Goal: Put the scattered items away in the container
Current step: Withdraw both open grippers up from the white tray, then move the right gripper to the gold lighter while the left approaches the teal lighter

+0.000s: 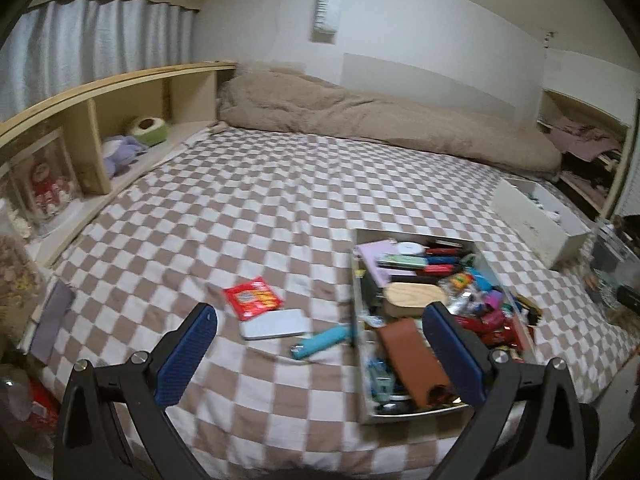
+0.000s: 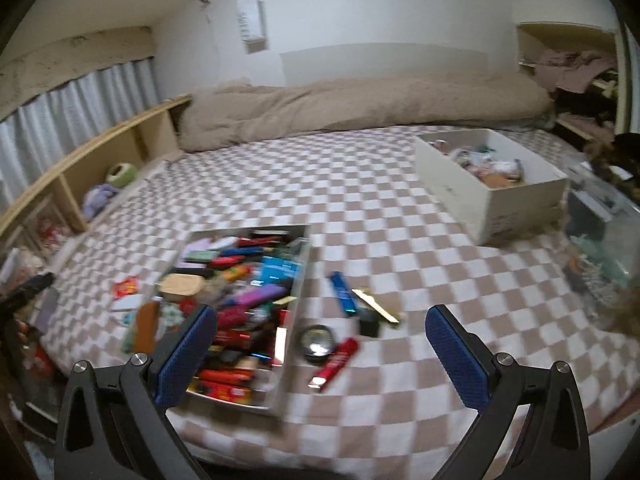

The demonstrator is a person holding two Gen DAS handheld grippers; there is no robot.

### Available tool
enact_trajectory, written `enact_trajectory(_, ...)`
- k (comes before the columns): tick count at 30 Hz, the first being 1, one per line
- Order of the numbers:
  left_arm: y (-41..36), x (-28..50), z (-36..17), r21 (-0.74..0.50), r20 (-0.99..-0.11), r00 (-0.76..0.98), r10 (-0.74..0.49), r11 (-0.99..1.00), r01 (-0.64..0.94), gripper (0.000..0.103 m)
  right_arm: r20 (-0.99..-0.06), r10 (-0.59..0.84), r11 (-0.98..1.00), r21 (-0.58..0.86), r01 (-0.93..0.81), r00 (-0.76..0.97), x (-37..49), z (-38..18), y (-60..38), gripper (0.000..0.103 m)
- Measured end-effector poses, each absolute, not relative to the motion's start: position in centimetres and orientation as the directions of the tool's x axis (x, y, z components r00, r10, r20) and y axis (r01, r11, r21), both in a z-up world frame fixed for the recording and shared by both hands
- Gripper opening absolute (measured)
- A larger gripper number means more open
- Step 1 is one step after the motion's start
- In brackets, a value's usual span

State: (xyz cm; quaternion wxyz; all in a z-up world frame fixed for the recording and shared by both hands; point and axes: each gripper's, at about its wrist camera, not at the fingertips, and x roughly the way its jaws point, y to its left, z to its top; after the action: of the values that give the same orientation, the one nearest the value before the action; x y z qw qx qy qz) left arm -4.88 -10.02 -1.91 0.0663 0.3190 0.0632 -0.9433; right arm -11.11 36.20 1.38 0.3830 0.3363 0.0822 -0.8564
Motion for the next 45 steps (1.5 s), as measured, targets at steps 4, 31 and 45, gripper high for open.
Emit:
enact_trajectory(4,-12.3,-4.6,-2.7,-0.05,-0.633,-0.763,-0.13,-0.977,0.209,0.103,-0.694,-0.526,-0.738,0.085,0.669,-0.492,-13.0,-0.7,37.4,0.103)
enact_trajectory(31,-19.6,-7.5,-17.7,0.044,-0.845,-0.515,-0.144,-0.979,0.201,0.103,-0.846,-0.318,-0.759,-0.043,0.649,-0.428,-19.7,-14.7,37.9,0.103)
enact_trajectory(45,-18.9,-11.1,-17.9,0.029,-0.891,-0.441,-0.107,-0.983,0.179,0.103,-0.79,-0.408,-0.72,-0.03,0.693,-0.458,-20.7,-16.0,37.4,0.103)
